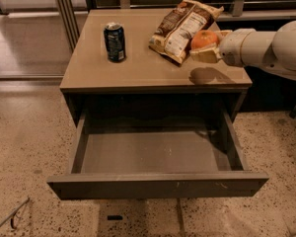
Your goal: Pick orange from top drawer and place on counter
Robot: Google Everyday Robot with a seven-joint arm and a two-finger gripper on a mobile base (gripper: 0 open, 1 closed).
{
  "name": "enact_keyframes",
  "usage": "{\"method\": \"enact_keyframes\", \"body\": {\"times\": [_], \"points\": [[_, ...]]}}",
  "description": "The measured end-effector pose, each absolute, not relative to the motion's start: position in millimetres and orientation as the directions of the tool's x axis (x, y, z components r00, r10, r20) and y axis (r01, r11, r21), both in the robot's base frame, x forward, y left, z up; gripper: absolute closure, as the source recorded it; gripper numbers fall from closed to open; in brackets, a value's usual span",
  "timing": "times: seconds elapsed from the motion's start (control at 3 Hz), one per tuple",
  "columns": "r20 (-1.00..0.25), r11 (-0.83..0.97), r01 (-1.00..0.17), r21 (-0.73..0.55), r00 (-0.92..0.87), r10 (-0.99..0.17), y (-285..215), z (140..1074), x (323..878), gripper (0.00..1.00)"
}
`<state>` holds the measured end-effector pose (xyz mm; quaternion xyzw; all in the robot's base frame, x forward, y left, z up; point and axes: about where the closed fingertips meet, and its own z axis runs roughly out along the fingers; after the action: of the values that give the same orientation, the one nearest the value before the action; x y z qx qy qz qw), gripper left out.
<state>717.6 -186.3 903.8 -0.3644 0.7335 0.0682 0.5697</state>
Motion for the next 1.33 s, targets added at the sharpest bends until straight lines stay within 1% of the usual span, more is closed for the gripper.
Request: {"method": "enact_keyframes", "body": {"times": [0.67,1.0,1.33], "points": [[-0.924,0.775,-0.613,-0.155,-0.187,-0.332,-199,885,732,1.0],[-0.92,0.774,-0.625,-0.1,-0.237,-0.311,-198,873,735,1.0],[-0.906,0.761,-0.644,-0.072,-0.277,-0.32,-196,863,736,1.0]]}}
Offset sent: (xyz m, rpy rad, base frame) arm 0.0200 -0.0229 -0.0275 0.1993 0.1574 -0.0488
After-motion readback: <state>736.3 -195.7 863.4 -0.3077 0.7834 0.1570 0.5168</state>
